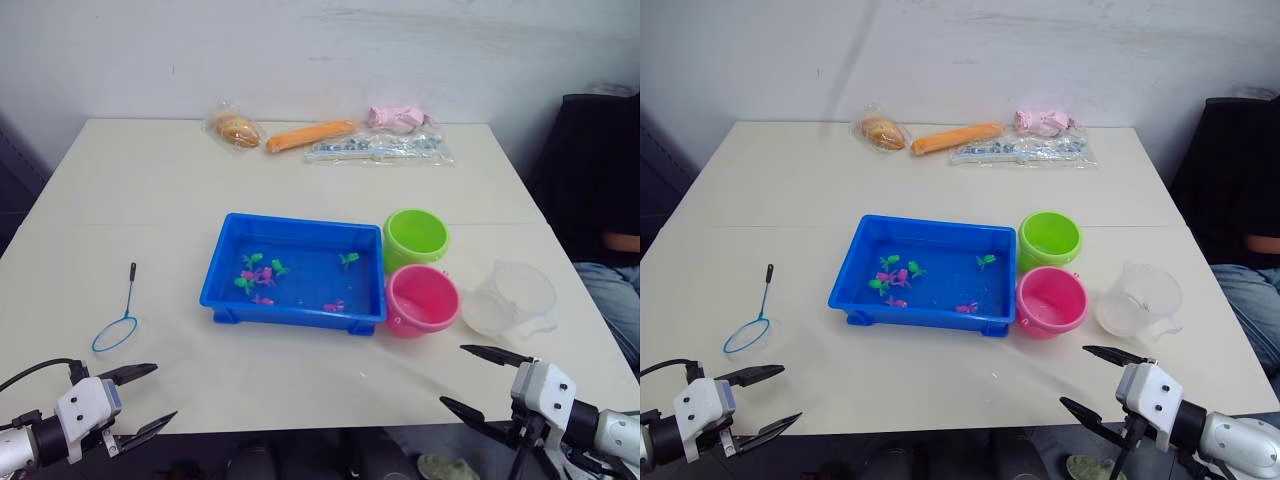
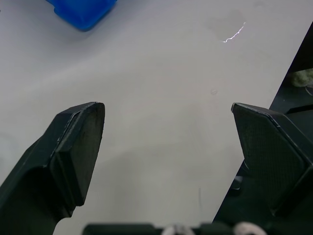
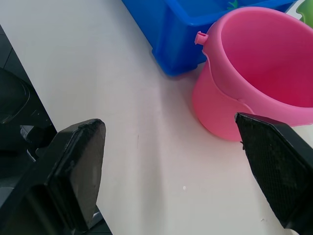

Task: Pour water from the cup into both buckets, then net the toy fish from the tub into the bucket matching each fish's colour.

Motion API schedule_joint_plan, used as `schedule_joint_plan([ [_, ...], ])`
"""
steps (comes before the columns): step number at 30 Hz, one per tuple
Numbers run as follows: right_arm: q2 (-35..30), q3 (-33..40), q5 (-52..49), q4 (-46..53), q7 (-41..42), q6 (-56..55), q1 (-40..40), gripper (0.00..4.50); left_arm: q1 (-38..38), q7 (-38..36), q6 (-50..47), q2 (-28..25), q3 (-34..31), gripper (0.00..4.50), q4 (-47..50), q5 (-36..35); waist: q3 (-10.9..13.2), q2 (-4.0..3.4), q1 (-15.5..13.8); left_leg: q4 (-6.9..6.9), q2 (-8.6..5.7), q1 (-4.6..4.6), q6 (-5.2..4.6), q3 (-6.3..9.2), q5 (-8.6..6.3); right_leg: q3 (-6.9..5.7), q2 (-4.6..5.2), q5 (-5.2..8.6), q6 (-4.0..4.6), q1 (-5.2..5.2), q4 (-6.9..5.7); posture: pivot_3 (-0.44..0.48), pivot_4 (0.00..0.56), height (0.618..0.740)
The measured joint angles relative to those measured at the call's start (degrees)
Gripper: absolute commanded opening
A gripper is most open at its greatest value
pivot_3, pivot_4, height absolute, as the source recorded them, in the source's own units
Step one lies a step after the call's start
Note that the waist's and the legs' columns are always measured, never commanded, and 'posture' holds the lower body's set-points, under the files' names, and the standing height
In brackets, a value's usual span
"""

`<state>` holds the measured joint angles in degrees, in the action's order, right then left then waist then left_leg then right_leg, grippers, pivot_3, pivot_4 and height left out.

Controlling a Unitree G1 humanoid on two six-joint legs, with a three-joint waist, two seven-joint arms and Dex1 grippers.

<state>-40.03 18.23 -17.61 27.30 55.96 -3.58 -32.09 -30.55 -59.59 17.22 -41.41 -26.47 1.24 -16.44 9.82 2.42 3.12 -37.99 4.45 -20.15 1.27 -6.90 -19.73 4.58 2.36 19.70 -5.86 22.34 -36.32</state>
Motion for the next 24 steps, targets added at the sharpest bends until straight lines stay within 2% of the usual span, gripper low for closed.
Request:
schedule_joint_plan([
  [5,0.6,-0.3,-0.3,0.2,-1.2,0.6,0.6,4.50,-1.0,-2.1,-3.1,0.0,0.0,4.48,2.0,-4.0,0.0,0.00,0.1,0.00,0.02,0.00,0.01,0.00,0.00,0.00,0.00,0.00,0.00,0.00,-0.01,0.000,0.150,0.740],
  [10,2.4,-0.4,-2.7,3.6,-4.0,3.7,1.3,4.50,-4.7,-4.5,-10.5,-0.5,-0.8,4.48,11.9,-11.9,0.0,0.00,0.1,-0.01,0.03,0.00,0.03,0.02,0.00,0.00,0.01,0.00,0.01,0.00,-0.05,0.000,0.150,0.740],
  [13,3.8,0.4,-3.3,7.0,-5.3,3.8,-1.9,4.50,-5.6,-4.8,-17.5,-3.2,-0.6,4.48,20.7,-17.3,0.0,-0.03,-0.3,-0.03,0.01,-0.01,0.04,0.01,0.01,-0.15,0.01,0.01,0.02,-0.10,-0.01,0.000,0.150,0.740],
  [15,5.5,1.5,-3.4,8.1,-6.9,3.9,-3.4,4.50,-2.9,-4.4,-21.0,-4.9,0.2,4.48,25.3,-20.1,0.0,-0.10,-0.7,-0.08,-0.02,0.05,0.05,0.01,0.03,-0.28,0.03,0.02,0.04,-0.26,0.00,0.000,0.150,0.740],
  [17,8.5,4.1,-3.4,8.7,-10.2,4.2,-4.5,4.50,3.6,-3.8,-24.2,-6.8,3.4,4.48,28.7,-21.5,0.1,-0.26,-1.3,-0.09,-0.12,0.21,0.07,0.01,0.07,-0.40,-0.03,0.05,0.10,-0.51,0.07,0.000,0.150,0.740],
  [20,12.9,7.8,-3.4,9.9,-14.6,4.3,-7.8,4.50,12.1,-3.0,-27.5,-7.1,7.8,4.48,30.1,-22.7,-0.1,-0.70,-1.4,0.01,-0.21,0.57,0.19,0.00,0.00,-0.39,0.03,0.45,0.84,-0.94,0.28,0.000,0.150,0.740],
  [24,20.1,11.6,-3.3,10.8,-19.8,4.2,-13.6,4.50,20.2,-2.7,-30.4,-6.5,12.5,4.48,29.0,-22.9,-0.3,-0.98,-1.2,0.07,-0.22,0.62,0.40,0.00,-0.05,-0.37,-0.09,0.27,0.50,-0.91,0.28,0.000,0.150,0.740],
])
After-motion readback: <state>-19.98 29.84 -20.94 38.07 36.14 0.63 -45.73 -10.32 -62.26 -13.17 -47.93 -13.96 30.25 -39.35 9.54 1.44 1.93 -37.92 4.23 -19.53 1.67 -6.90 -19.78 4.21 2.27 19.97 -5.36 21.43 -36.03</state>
